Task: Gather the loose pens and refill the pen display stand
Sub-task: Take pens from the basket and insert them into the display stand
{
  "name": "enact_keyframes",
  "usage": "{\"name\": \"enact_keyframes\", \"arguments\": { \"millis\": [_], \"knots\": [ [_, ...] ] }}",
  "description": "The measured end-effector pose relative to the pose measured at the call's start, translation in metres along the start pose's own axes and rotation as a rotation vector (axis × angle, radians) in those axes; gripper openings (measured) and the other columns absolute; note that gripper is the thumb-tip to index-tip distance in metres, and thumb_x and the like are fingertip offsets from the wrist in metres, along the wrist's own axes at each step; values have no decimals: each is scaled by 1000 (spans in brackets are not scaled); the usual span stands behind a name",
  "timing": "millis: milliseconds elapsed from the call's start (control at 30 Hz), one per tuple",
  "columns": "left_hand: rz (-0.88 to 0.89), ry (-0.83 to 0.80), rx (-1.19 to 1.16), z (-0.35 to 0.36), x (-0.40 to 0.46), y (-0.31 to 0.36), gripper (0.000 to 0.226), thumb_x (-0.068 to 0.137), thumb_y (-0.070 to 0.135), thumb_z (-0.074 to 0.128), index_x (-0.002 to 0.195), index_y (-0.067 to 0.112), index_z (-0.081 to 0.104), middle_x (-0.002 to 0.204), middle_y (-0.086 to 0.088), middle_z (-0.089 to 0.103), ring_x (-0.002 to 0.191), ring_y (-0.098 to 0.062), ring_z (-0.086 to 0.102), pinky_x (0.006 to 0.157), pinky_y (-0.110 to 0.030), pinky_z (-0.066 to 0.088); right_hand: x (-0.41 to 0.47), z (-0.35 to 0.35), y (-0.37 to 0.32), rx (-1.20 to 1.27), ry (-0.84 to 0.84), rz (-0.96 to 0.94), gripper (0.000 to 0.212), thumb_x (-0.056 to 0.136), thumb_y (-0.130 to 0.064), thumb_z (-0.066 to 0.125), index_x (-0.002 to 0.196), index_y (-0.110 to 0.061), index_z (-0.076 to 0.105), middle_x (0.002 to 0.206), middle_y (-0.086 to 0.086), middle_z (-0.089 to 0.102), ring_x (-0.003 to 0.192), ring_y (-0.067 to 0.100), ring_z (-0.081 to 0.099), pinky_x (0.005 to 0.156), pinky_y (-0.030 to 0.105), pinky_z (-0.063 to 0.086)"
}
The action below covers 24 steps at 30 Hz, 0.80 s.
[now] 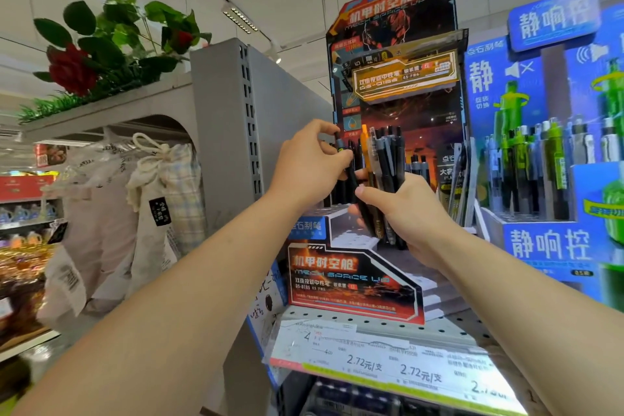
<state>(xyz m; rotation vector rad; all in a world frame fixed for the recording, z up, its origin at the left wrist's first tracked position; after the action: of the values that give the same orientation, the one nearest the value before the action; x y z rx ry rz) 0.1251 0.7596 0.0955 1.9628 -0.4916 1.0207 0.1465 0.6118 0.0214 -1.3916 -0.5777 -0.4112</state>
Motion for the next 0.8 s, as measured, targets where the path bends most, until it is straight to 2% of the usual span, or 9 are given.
{"name": "enact_keyframes", "arguments": {
  "millis": [67,167,233,300,367,400,533,667,800],
  "knots": [
    [-27,64,-82,-5,2,3,31,89,18,71,111,35,56,80,5,71,70,-10,73,76,-43,62,-1,-1,0,0,11,6,16,96,-10,68,107,-20,71,85,12,78,80,27,78,70,42,64],
    [29,307,-121,-32,7,8,33,93,16,65,119,34,55,86,11,66,83,-16,71,76,-42,62,0,-7,0,9,70,39,13,100,-11,62,108,-19,69,91,9,75,72,19,77,63,39,64],
    [110,355,-23,-41,7,10,34,94,16,64,123,33,55,90,14,64,89,-21,69,80,-45,61,0,-11,0,5,91,59,11,101,-14,60,110,-16,66,77,8,72,59,19,71,59,39,62],
    [167,326,74,-37,2,9,35,95,18,63,126,31,55,92,12,64,85,-19,69,79,-39,59,1,-12,0,-1,86,66,10,101,-13,59,110,-16,64,72,8,67,55,20,66,58,42,61],
    [210,302,152,-30,-4,7,38,96,18,63,131,29,54,95,9,63,76,-10,67,72,-27,55,1,-10,0,-19,72,71,10,101,-13,59,109,-17,63,77,9,65,55,19,66,57,39,59],
    [225,290,179,-27,-5,6,39,96,19,63,132,28,52,97,8,63,73,-9,66,70,-25,53,1,-9,1,-34,65,74,9,101,-13,60,109,-17,62,78,9,64,56,19,66,57,37,58],
    [199,258,175,-24,-4,-1,35,97,21,64,129,28,53,92,12,61,76,-10,67,72,-27,57,2,-8,3,-68,51,89,5,101,-15,60,106,-16,60,75,12,65,53,18,66,55,33,57],
    [189,225,170,-19,-2,-2,31,98,22,61,128,30,58,87,18,58,75,-5,66,63,-15,49,3,-9,5,-71,66,109,5,101,-14,60,106,-16,61,78,12,67,52,15,67,54,31,57],
    [97,84,185,-9,9,-7,44,96,14,54,135,34,57,84,16,58,76,-5,61,65,-19,48,3,-10,6,-64,64,118,6,100,-12,61,105,-16,61,87,14,66,54,14,68,54,29,56]
  ]
}}
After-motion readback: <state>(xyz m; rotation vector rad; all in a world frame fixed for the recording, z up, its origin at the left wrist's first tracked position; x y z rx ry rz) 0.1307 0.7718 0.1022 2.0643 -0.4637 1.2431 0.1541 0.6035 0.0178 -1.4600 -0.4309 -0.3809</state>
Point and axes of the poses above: each hand's wrist, its own x-axis towards the middle knuckle, its own z-axis out of the palm, y = z × x, the point moved 6 cm from there along x, towards the middle knuckle
